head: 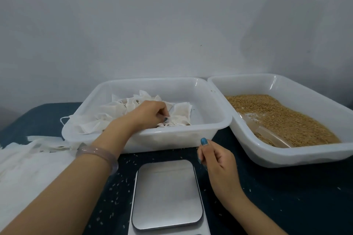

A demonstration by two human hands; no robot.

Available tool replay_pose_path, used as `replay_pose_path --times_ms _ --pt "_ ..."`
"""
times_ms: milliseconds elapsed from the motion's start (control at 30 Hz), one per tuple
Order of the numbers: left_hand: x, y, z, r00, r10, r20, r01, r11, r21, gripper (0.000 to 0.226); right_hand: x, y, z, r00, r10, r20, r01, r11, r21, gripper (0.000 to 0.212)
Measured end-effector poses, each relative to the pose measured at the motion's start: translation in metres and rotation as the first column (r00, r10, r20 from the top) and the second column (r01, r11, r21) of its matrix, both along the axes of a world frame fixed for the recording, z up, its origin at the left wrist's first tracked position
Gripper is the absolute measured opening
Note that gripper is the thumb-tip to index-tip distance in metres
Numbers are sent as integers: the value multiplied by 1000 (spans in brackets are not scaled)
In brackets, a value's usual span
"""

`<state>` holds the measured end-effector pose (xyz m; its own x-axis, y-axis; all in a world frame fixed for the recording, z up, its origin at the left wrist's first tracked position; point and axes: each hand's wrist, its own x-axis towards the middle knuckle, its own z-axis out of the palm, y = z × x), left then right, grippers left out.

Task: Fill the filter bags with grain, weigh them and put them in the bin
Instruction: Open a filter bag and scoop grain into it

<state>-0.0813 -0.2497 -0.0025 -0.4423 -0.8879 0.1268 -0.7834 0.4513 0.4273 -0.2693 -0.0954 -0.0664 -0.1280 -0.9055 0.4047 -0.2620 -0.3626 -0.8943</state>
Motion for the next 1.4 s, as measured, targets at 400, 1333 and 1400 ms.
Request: replay_pose_path --times_ms 400,1333,1400 --pt "4 7 4 999 -44 -29 41 994 -105 10 -1 -1 -1 1000 -4 -14 5 1000 7 40" --pt "129 145 -63 630 625 460 -492 780 -386 72 3 1 -4 999 5 -41 -6 1000 -18 41" --pt "139 138 -76 646 613 455 -514 790 -335 58 3 1 -3 999 1 -49 -2 1000 -20 40"
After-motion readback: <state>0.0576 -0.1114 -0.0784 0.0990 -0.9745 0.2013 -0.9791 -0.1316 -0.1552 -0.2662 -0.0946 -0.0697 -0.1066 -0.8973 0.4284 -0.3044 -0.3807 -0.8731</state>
